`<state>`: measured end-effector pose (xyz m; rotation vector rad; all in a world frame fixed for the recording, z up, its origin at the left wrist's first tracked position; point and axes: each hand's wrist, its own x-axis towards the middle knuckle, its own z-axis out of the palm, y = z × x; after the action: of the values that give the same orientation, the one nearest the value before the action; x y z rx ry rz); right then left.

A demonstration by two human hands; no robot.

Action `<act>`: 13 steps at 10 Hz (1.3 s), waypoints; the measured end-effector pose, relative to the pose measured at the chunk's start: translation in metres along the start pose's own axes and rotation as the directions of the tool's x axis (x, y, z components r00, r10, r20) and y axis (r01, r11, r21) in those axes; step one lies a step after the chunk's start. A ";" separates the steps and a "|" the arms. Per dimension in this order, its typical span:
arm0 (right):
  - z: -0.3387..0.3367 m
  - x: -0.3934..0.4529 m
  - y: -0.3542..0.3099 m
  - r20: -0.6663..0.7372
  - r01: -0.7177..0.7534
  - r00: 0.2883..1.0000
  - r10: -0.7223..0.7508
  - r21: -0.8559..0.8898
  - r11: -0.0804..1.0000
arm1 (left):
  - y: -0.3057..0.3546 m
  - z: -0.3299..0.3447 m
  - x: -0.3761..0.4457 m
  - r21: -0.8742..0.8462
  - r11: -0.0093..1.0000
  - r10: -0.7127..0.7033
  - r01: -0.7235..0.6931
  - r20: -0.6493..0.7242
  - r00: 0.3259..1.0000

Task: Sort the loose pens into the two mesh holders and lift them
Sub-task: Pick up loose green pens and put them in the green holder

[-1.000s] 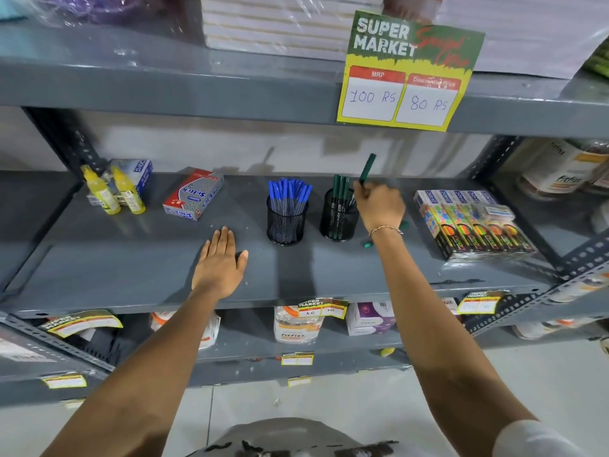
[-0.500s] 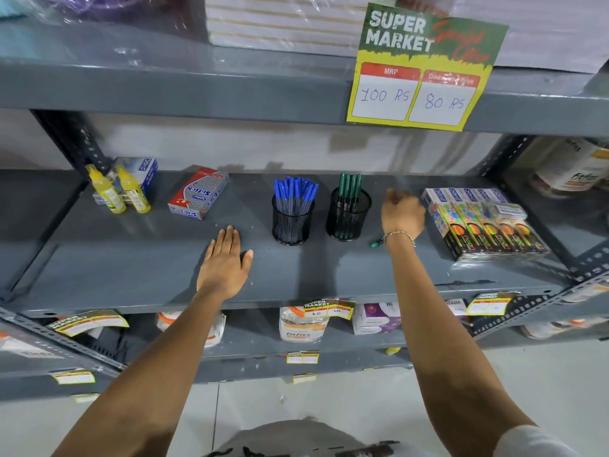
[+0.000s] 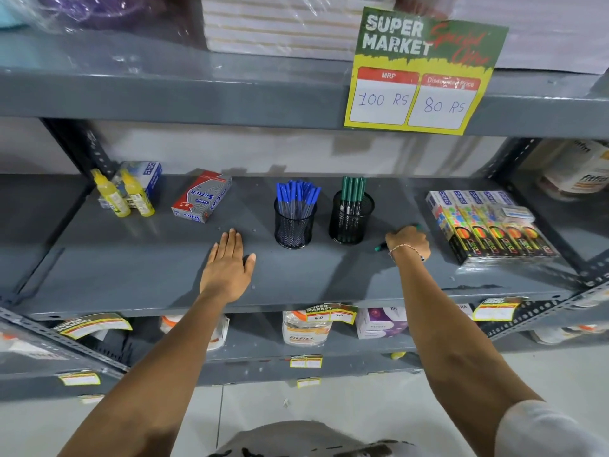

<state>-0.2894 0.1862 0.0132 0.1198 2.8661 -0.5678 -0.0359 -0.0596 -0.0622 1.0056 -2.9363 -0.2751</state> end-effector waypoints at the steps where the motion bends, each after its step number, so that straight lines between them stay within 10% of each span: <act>1: -0.001 0.004 0.001 -0.027 0.023 0.999 -0.023 -0.009 1.000 | 0.000 -0.001 0.000 0.006 1.000 0.002 -0.001 -0.004 1.000; 5: -0.010 0.019 0.001 -0.001 0.032 0.999 -0.032 0.122 0.992 | 0.001 -0.001 -0.001 0.005 1.000 0.001 0.000 -0.011 1.000; 7: -0.049 0.009 -0.037 -0.327 0.298 0.938 -0.115 0.593 0.748 | -0.001 0.002 0.000 -0.006 1.000 0.003 -0.003 -0.021 1.000; 9: -0.033 -0.010 -0.062 -0.308 0.384 0.923 -0.230 0.780 0.494 | -0.001 0.003 0.001 -0.013 1.000 0.006 -0.006 -0.024 1.000; 11: -0.009 -0.019 -0.052 -0.197 0.332 0.943 -0.267 0.530 0.781 | -0.002 0.002 0.001 -0.016 1.000 0.006 -0.007 -0.023 1.000; 13: -0.012 -0.027 -0.051 -0.207 0.272 0.959 -0.191 0.506 0.819 | -0.002 0.003 0.001 -0.012 1.000 0.010 -0.010 -0.022 1.000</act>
<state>-0.2718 0.1427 0.0493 -0.1135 2.7899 -1.4547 -0.0357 -0.0612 -0.0656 0.9852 -2.9157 -0.2786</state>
